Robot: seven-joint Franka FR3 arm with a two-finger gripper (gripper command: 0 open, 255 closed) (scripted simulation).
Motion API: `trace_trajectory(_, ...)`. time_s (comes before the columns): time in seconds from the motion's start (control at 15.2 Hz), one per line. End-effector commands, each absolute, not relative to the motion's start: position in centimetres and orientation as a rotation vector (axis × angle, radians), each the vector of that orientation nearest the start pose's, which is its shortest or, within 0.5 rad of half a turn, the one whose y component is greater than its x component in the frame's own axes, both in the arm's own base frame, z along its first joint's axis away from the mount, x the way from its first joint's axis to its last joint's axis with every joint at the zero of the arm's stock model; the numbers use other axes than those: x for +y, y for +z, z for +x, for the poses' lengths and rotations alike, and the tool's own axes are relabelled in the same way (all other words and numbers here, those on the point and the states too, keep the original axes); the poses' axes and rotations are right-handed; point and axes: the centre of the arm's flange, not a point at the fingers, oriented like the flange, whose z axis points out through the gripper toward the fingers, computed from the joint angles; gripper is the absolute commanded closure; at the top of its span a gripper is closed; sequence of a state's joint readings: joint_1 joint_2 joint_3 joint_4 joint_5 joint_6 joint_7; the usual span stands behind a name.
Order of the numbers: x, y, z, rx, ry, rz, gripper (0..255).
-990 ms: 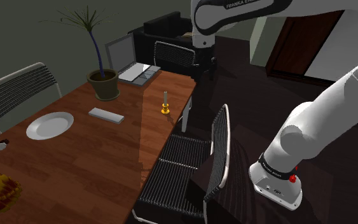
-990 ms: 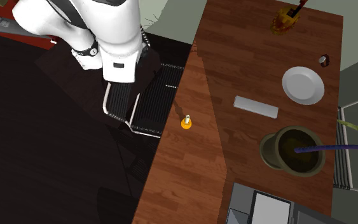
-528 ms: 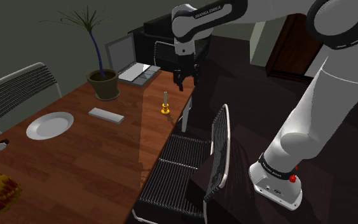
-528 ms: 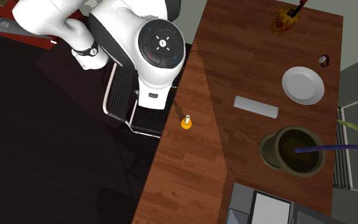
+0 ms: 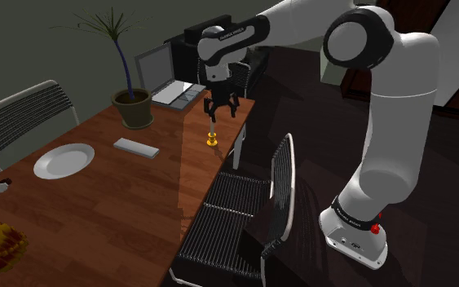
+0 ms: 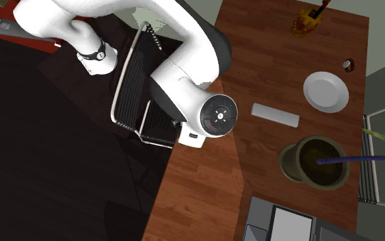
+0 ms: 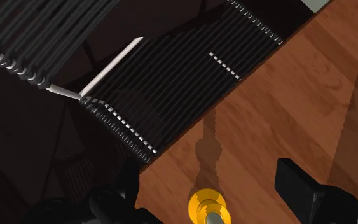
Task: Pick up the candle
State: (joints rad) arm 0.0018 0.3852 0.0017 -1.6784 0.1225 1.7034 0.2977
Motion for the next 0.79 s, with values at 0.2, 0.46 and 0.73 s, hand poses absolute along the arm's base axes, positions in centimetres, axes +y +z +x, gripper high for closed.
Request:
trace_trajectory(0.2,0.9,30.7,67.2,0.617,0.634,-2.924,0)
trace_trajectory(0.46,0.6,27.9,69.1,0.657,0.656,-2.901,0)
trace_trajectory(0.73,0.6,25.8,69.1,0.657,0.656,-2.901,0)
